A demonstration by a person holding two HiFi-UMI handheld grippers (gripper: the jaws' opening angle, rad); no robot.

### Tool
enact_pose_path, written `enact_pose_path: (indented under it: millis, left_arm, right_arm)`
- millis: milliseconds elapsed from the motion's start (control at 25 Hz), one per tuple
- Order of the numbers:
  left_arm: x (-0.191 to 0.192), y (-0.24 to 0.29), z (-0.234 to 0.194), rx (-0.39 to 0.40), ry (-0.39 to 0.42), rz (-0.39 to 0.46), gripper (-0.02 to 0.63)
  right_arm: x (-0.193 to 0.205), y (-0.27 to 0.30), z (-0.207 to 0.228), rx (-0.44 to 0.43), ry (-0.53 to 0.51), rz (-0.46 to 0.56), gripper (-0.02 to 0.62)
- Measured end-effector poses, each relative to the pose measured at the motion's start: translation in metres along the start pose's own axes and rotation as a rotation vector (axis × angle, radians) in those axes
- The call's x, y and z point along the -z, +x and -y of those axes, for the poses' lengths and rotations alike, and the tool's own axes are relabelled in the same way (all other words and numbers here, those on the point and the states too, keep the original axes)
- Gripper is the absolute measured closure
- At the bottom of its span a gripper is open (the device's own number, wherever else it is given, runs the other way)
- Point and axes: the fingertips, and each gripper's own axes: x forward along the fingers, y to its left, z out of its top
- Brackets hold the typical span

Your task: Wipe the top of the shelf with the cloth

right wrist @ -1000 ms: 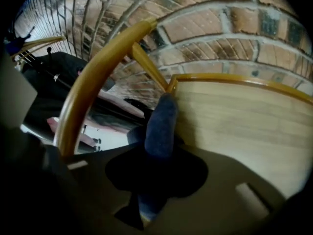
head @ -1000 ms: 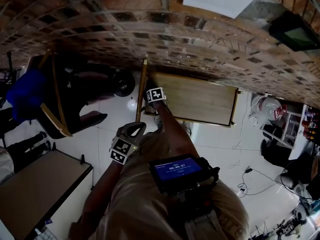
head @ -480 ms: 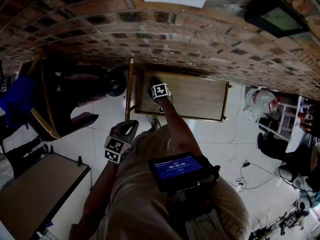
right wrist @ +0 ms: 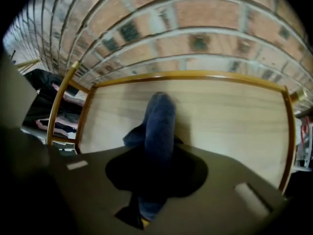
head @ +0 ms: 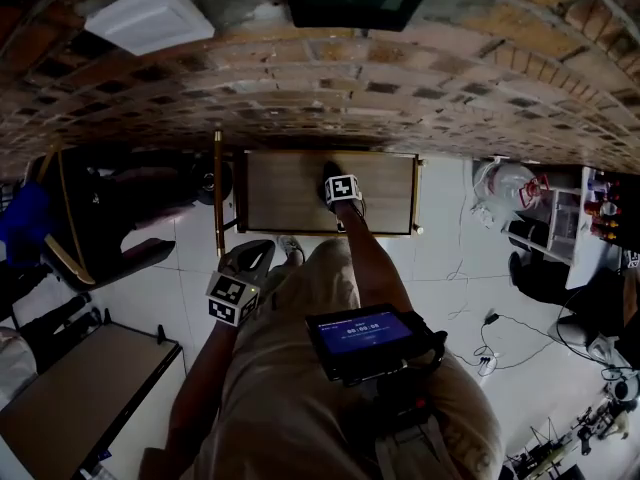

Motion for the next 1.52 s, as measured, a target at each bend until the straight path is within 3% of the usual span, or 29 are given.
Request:
enact_pose_path:
  millis: [280,600,840,960,1040,1160,1280,1520]
  left_arm:
    - [-0.031,0.033,0.053,0.027,0.036,0.002,0.601]
    - [-0.031,0.058,0.095,0.044,0.019,-0.003,0.601]
    - [-0.019,0.068,0.110,0.064,0.000,-0.008,0.601]
    - [-0.014,0.062,0.109,0.068,-0.006,0.003,0.601]
    - [-0.007,0.053,0.102,0.062,-0.013,0.009,0.601]
    - [0.009,0.034,0.082,0.050,-0.032,0.012,0.601]
    - [0.024,0.017,0.057,0.036,-0.050,0.015,0.601]
    - [0.048,-0.021,0.013,0.022,-0.069,0.027,0.601]
  right_arm:
    - [0.032,-0.037,0.118,0.095,0.080,-0.023,0.506]
    - [0.046,-0.066,0.203,0.137,0.130,-0.018,0.506]
    - [0.058,-0.074,0.225,0.192,0.130,-0.059,0.506]
    - [0.051,-0.078,0.226,0.229,0.124,-0.027,0.505]
    - [0.042,-0.088,0.210,0.235,0.127,0.018,0.505]
    - [0.021,-0.091,0.154,0.177,0.077,0.086,0.505]
    - [-0.007,-0.079,0.062,0.001,0.011,0.173,0.505]
    - [-0.013,-0.048,-0.103,-0.179,-0.134,0.136,0.505]
